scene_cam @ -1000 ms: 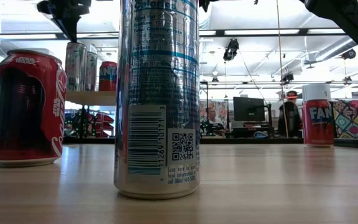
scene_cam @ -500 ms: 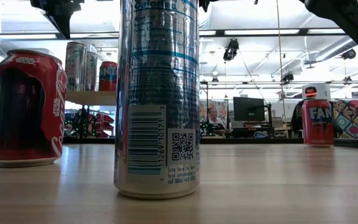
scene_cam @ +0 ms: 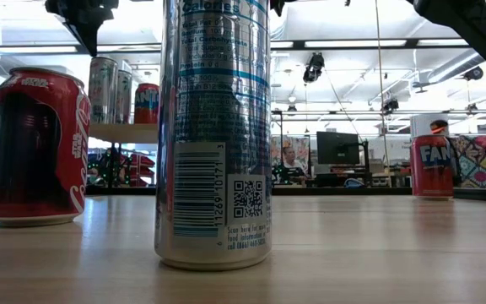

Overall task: Place canned beverage on shelf
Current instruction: Adjust the white pink soda can on the shelf

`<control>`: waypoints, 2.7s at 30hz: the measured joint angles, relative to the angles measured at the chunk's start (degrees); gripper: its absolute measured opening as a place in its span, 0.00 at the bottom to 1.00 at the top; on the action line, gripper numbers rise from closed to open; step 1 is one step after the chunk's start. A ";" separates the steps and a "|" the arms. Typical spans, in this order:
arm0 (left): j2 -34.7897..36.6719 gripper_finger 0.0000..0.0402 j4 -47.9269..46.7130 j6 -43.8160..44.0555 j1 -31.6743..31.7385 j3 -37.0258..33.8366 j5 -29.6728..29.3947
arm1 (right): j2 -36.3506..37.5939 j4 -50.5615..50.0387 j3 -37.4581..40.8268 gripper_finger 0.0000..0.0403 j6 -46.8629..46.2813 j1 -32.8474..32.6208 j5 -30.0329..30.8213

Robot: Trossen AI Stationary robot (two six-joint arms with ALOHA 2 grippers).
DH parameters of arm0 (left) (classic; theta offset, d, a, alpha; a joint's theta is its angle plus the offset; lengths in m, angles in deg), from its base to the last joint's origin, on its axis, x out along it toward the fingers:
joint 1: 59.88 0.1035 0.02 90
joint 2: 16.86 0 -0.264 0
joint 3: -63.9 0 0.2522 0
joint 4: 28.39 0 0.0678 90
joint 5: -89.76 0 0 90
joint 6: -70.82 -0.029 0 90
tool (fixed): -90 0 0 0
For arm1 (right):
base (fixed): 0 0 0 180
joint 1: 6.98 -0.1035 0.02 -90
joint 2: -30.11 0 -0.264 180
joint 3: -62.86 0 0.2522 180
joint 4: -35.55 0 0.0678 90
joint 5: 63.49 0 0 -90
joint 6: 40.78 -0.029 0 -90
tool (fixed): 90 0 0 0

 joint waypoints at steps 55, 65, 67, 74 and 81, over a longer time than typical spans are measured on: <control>-2.25 0.00 1.14 1.70 0.26 0.07 1.65 | 0.00 -1.22 0.00 0.02 0.28 0.00 0.00; -1.61 0.00 1.41 2.19 0.28 0.04 2.13 | 0.00 -1.41 0.00 0.02 0.30 0.00 0.00; -1.24 0.00 1.42 2.16 0.26 0.02 2.20 | 0.00 -1.44 0.00 0.02 0.29 0.00 0.00; 1.48 0.00 1.49 1.52 0.28 0.00 1.74 | 0.00 -1.46 0.00 0.02 0.31 0.00 -0.01; 3.39 0.00 2.95 0.48 0.45 0.00 0.10 | 0.00 -1.44 0.00 0.02 0.31 0.00 0.00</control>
